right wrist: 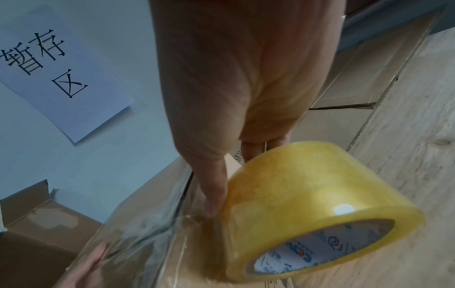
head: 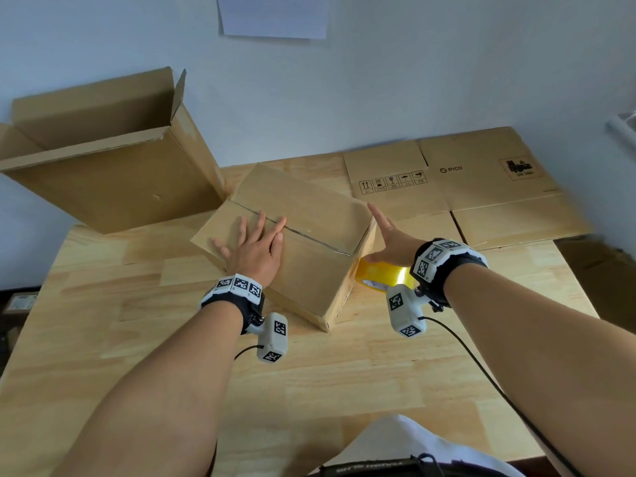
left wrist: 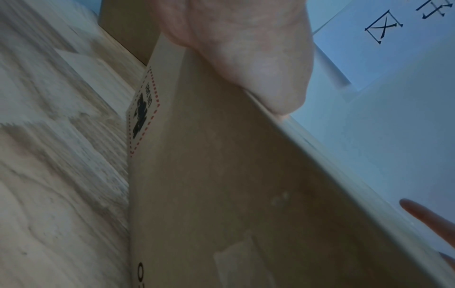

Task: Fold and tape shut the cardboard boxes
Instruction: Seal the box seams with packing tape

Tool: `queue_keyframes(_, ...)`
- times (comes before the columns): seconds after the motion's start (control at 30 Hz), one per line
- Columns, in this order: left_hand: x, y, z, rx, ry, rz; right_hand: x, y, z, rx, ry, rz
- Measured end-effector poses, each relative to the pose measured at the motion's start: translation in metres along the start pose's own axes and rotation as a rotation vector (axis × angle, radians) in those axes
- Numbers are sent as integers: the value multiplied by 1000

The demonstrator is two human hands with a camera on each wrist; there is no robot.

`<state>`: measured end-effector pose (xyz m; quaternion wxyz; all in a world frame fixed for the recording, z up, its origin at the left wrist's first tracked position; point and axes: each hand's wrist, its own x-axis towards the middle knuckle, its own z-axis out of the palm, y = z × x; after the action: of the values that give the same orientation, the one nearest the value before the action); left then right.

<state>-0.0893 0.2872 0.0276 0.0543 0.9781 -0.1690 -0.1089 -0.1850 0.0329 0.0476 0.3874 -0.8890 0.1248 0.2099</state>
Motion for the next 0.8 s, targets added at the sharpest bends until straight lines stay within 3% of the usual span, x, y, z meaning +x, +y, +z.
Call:
queue_keyframes(0.37,2,2,1,27,-16,8,3,0,12,2,110,28)
queue_keyframes(0.8,2,1,3,38,-16,34,4,-4,17,0,116,65)
